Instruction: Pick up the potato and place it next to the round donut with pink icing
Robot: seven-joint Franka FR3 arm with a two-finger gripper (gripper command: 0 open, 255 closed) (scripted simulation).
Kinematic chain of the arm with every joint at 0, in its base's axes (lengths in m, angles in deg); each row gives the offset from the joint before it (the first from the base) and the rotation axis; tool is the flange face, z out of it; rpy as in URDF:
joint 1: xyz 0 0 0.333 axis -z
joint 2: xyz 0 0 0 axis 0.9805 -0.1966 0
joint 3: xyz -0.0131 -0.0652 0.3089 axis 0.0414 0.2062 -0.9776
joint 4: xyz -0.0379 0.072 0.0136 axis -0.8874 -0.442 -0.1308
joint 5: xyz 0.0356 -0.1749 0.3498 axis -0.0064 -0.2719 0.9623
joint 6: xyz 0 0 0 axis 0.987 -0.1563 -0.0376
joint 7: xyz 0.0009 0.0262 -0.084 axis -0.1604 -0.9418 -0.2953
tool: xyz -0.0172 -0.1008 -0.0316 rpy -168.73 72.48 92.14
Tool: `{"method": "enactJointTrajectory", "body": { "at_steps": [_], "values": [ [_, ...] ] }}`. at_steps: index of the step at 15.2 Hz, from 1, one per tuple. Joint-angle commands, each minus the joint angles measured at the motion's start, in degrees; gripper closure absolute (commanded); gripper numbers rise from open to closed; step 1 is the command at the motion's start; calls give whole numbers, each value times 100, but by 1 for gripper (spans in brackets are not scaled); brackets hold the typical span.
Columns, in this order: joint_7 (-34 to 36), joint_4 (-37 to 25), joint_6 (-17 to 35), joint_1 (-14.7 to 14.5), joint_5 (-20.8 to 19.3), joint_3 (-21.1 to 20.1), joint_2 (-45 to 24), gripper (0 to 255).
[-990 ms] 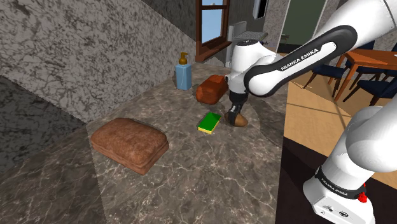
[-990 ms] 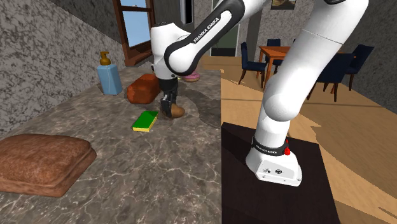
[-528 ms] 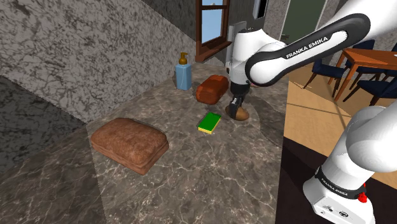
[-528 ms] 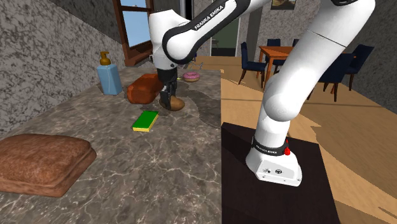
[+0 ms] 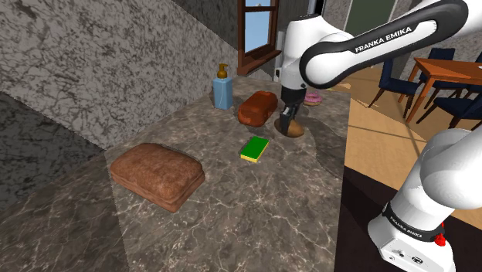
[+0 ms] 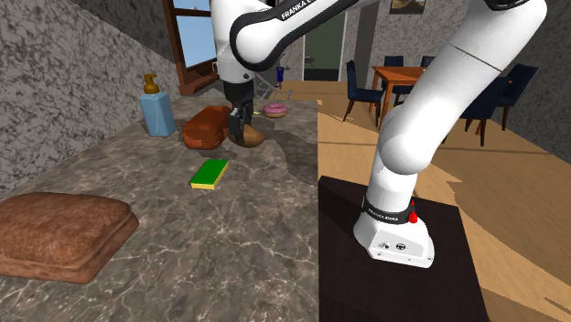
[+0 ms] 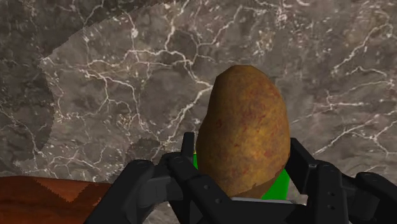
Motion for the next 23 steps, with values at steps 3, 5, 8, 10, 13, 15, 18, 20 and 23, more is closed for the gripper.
{"method": "enactJointTrajectory", "body": {
  "at_steps": [3,5,8,10,13,15,18,20,23],
  "values": [
    [-43,-228,-349,-6,19,19,120,255],
    [-54,-301,-449,-7,24,24,149,255],
    [-481,-274,-394,184,-112,349,153,255],
    [-763,-289,-355,311,-202,565,123,255],
    [-1185,-362,-292,499,-330,885,25,255],
    [-1466,-445,-250,619,-405,1097,-72,255],
    [-1888,-619,-186,790,-492,1407,-265,255],
    [-2171,-767,-147,894,-532,1611,-423,255],
    [-2599,-1037,-94,1038,-553,1908,-701,255]
  ]
}}
